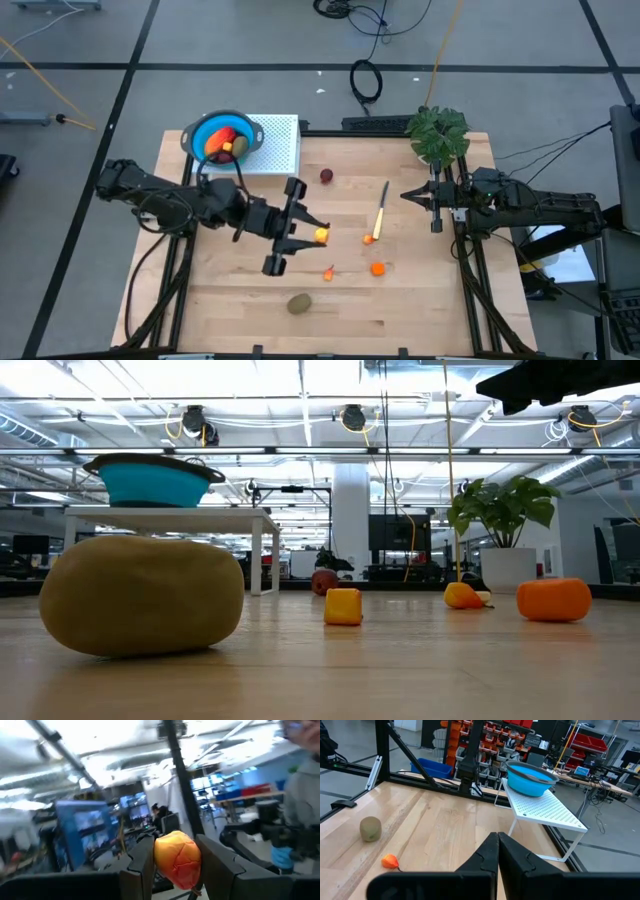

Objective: Pick & Place Fruit
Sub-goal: Put the orange peach into the blue strainer bowl on the shelf

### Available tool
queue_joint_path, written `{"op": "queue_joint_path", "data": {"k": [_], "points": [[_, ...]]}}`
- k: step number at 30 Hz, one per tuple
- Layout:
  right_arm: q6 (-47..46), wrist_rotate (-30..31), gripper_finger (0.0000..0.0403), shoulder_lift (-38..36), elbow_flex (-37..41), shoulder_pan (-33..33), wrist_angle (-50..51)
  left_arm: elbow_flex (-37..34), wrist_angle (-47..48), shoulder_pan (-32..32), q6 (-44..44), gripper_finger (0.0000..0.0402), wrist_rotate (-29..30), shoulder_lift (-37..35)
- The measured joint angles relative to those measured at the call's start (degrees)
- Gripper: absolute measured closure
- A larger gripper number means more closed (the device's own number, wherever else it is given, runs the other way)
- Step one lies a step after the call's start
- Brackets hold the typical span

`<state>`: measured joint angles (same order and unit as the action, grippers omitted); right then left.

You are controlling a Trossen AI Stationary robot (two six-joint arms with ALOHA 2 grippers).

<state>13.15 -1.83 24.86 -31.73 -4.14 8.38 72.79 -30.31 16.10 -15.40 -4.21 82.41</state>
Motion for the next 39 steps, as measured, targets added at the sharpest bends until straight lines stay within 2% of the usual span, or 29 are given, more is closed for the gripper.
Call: {"op": "queue_joint_path", "data": {"k": [5, 11, 15, 19, 23, 27, 39], "points": [[0.0, 0.0, 0.0403, 0.0, 0.0, 0.0, 0.0, 0.0, 3.6, -0.2, 13.0, 0.0277, 13.8, 0.0], [0.0, 0.0, 0.0403, 0.0, 0.0, 0.0, 0.0, 0.0, 15.3, -2.0, 28.5, 0.0277, 29.9, 0.0], [0.0, 0.0, 0.0403, 0.0, 0.0, 0.0, 0.0, 0.0, 23.6, -4.0, 35.7, 0.0277, 40.7, -0.2], [0.0, 0.0, 0.0403, 0.0, 0.0, 0.0, 0.0, 0.0, 32.5, -7.0, 43.0, 0.0277, 48.2, -1.2], [0.0, 0.0, 0.0403, 0.0, 0.0, 0.0, 0.0, 0.0, 42.2, -11.2, 51.0, 0.0277, 49.6, -3.1], [0.0, 0.0, 0.0403, 0.0, 0.0, 0.0, 0.0, 0.0, 51.0, -16.2, 57.0, 0.0277, 48.2, -5.4], [4.3, 0.5, 0.0403, 0.0, 0.0, 0.0, -0.5, 0.0, 65.9, -33.7, 57.9, 0.0277, 37.0, -9.5]]}}
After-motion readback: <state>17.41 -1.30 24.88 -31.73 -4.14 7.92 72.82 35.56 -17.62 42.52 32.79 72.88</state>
